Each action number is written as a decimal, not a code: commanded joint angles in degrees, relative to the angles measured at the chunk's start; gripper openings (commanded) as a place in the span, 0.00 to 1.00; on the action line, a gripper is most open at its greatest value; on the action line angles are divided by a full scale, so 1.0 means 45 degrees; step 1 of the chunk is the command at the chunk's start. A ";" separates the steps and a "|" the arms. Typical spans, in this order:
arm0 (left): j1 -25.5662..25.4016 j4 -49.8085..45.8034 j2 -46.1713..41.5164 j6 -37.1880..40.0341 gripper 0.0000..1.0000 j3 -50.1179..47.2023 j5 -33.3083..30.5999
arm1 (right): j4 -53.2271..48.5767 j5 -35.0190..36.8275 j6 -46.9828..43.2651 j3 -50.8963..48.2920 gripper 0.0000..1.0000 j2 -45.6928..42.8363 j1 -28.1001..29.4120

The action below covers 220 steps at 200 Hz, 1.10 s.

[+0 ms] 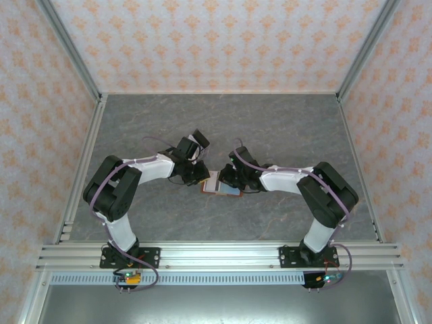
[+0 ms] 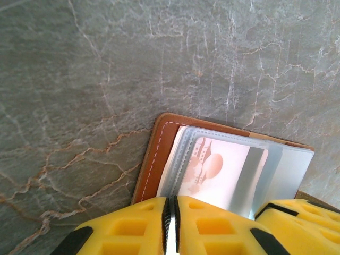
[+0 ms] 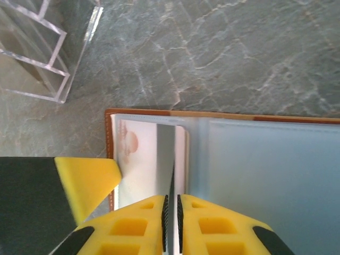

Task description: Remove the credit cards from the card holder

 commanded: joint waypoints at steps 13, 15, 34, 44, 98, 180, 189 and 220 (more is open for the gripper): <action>-0.0063 -0.0597 0.0332 0.0064 0.14 -0.0423 -0.0645 | -0.0460 0.0572 -0.0003 0.0257 0.16 0.0163 0.0064; -0.0053 -0.0593 0.0332 0.0049 0.14 -0.0418 -0.0645 | -0.0473 0.0585 -0.0003 0.0259 0.16 0.0158 0.0064; -0.0060 -0.0578 0.0355 0.0044 0.14 -0.0429 -0.0613 | -0.0393 0.0470 -0.0003 0.0257 0.16 0.0236 0.0079; -0.0057 -0.0572 0.0333 0.0044 0.14 -0.0429 -0.0625 | -0.0364 0.0330 -0.0003 0.0318 0.16 0.0328 0.0074; -0.0062 -0.0578 0.0313 0.0049 0.14 -0.0427 -0.0624 | 0.0386 -0.0325 0.0036 0.0226 0.15 0.0455 0.0064; -0.0060 -0.0558 0.0334 0.0063 0.14 -0.0490 -0.0605 | 0.0728 -0.0396 0.0036 0.0064 0.10 0.0255 0.0065; -0.0055 -0.0566 0.0332 0.0071 0.14 -0.0483 -0.0606 | 0.0840 -0.0441 0.0054 0.0059 0.10 0.0243 0.0080; -0.0062 -0.0536 0.0313 0.0063 0.14 -0.0516 -0.0617 | 0.1292 -0.0610 0.0274 -0.0093 0.10 0.0194 0.0050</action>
